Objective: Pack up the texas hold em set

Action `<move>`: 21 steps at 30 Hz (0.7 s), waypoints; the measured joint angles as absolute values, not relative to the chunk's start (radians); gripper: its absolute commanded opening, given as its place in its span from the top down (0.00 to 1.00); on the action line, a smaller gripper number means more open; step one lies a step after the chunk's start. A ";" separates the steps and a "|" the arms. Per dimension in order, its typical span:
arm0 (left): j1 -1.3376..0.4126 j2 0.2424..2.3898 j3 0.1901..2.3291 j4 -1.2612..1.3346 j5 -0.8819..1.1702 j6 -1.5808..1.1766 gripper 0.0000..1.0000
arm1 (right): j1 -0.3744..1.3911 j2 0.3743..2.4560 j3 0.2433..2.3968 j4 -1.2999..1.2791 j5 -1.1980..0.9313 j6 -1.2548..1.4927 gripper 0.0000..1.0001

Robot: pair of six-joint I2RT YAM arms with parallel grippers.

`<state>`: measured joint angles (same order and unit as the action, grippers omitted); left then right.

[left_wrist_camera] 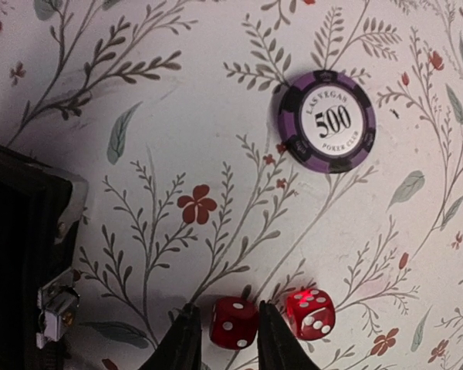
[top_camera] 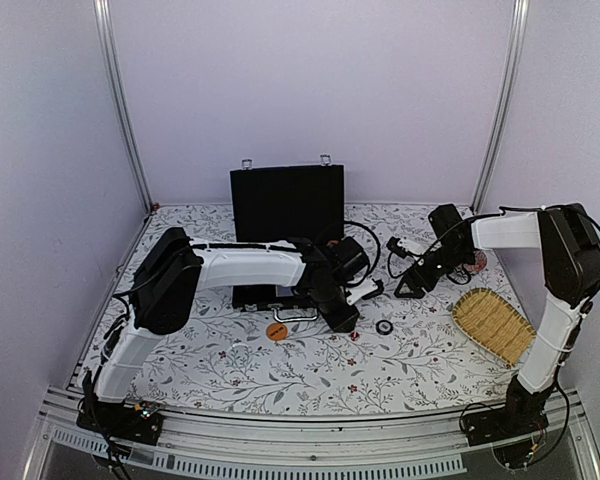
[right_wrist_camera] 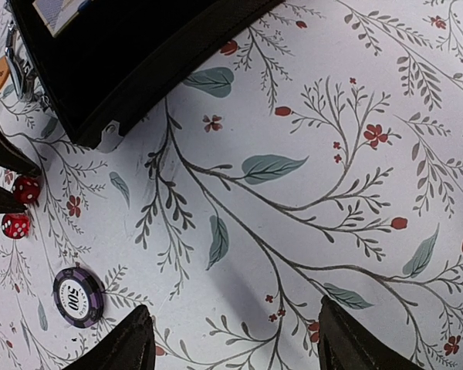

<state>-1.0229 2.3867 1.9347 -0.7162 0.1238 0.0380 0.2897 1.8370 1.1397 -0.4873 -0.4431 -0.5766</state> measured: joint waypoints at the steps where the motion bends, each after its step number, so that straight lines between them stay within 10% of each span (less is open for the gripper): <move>1: -1.023 2.387 1.935 -0.716 0.124 0.041 0.76 | 0.290 1.840 1.140 -0.488 -0.443 -0.577 0.27; 21: -1.015 2.339 1.929 -0.737 0.105 0.052 0.85 | 0.290 1.842 1.140 -0.494 -0.443 -0.577 0.27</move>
